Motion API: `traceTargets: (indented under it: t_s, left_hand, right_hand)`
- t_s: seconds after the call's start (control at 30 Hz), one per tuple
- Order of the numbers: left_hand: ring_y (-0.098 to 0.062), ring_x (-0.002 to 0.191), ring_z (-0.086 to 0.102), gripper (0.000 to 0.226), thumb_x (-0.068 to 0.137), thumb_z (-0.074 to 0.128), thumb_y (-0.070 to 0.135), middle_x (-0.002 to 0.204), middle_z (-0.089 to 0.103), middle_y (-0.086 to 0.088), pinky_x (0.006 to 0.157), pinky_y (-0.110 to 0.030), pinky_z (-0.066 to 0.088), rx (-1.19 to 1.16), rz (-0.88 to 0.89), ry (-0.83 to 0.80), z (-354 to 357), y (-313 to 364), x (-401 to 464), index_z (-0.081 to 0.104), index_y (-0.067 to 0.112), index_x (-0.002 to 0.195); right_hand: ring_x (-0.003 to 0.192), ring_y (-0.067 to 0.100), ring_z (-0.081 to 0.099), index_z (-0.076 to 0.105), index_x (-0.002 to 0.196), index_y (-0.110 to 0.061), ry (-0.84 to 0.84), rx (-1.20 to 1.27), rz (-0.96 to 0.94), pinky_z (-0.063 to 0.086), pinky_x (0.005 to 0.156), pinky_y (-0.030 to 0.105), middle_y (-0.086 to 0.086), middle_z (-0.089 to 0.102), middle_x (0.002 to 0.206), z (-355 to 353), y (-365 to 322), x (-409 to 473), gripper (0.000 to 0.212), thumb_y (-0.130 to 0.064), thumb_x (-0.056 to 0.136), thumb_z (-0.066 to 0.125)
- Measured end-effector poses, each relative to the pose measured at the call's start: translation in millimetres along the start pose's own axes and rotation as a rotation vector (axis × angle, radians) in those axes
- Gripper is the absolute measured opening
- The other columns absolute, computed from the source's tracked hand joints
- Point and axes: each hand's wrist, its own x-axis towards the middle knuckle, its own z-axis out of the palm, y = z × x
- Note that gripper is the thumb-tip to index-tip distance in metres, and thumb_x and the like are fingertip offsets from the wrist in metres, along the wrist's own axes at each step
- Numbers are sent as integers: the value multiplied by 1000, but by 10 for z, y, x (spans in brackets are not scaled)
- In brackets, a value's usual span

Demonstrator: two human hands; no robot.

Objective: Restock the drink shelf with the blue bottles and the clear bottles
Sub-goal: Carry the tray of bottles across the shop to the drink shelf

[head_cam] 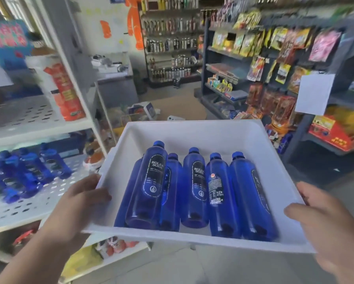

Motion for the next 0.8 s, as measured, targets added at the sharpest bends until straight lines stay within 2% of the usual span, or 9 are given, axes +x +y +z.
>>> traceTargets:
  t_s: [0.1, 0.17, 0.23, 0.33, 0.4, 0.57, 0.63, 0.7, 0.8]
  left_hand:
    - [-31, 48, 65, 31, 81, 45, -15, 73, 69, -22, 45, -33, 54, 57, 17, -25, 405, 157, 596, 66, 6, 89]
    - [-29, 46, 63, 28, 78, 51, -13, 70, 67, -23, 53, -35, 50, 89, 28, -9, 695, 278, 1074, 68, 9, 84]
    - [-23, 40, 59, 21, 73, 57, -7, 60, 64, -17, 56, -32, 45, 116, 37, -27, 1014, 454, 1473, 68, 10, 79]
    - [-23, 39, 58, 27, 76, 49, -12, 57, 62, -14, 46, -25, 45, 89, 39, -88, 1494, 624, 2075, 66, 8, 73]
    - [-26, 41, 59, 34, 78, 45, -15, 60, 62, -17, 47, -28, 45, 86, 31, -118, 1784, 710, 2426, 67, 10, 72]
    - [-27, 37, 59, 30, 78, 46, -15, 56, 62, -16, 37, -26, 47, 71, 49, -89, 2610, 834, 3379, 63, 8, 72]
    - [-30, 42, 62, 30, 78, 47, -15, 62, 66, -19, 41, -31, 50, 67, 46, -80, 2932, 865, 3704, 66, 9, 76]
    - [-35, 48, 64, 26, 75, 51, -11, 71, 68, -23, 46, -37, 53, 10, 20, -63, 3303, 933, 4055, 66, 9, 83]
    - [-44, 66, 67, 33, 64, 61, -1, 93, 66, -28, 58, -50, 57, 29, -19, -25, 3866, 1093, 4571, 64, 12, 94]
  right_hand:
    - [58, 21, 40, 54, 68, -8, 33, 5, 8, 29, 60, 37, 16, 47, 59, -104, -104, 608, 28, 19, 74, 46]
    - [59, 22, 43, 55, 70, -7, 46, 21, 21, 31, 61, 38, 26, 49, 65, -243, -203, 1065, 26, 17, 73, 46]
    - [63, 25, 48, 57, 77, -5, 40, 28, 13, 34, 64, 40, 34, 53, 78, -377, -338, 1478, 19, 11, 72, 48]
    - [60, 21, 48, 62, 73, -13, 94, 23, -6, 33, 61, 34, 16, 57, 64, -573, -448, 2142, 31, 15, 75, 48]
    - [59, 22, 44, 61, 69, -15, 107, 24, -14, 31, 60, 34, 5, 53, 57, -673, -488, 2537, 37, 19, 75, 47]
    - [57, 22, 48, 63, 67, -19, 111, -16, -42, 34, 59, 32, 0, 56, 52, -1016, -448, 3716, 42, 19, 76, 48]
    - [54, 20, 54, 64, 72, -16, 101, -9, -65, 37, 57, 29, -2, 61, 54, -1134, -475, 4184, 39, 19, 78, 48]
    - [52, 10, 60, 65, 77, -12, 90, 0, -85, 40, 54, 27, -5, 67, 59, -1318, -522, 4741, 35, 18, 81, 48]
    - [55, 17, 58, 62, 77, -9, 61, 11, -115, 40, 56, 28, -2, 64, 58, -1593, -635, 5664, 26, 14, 78, 50]
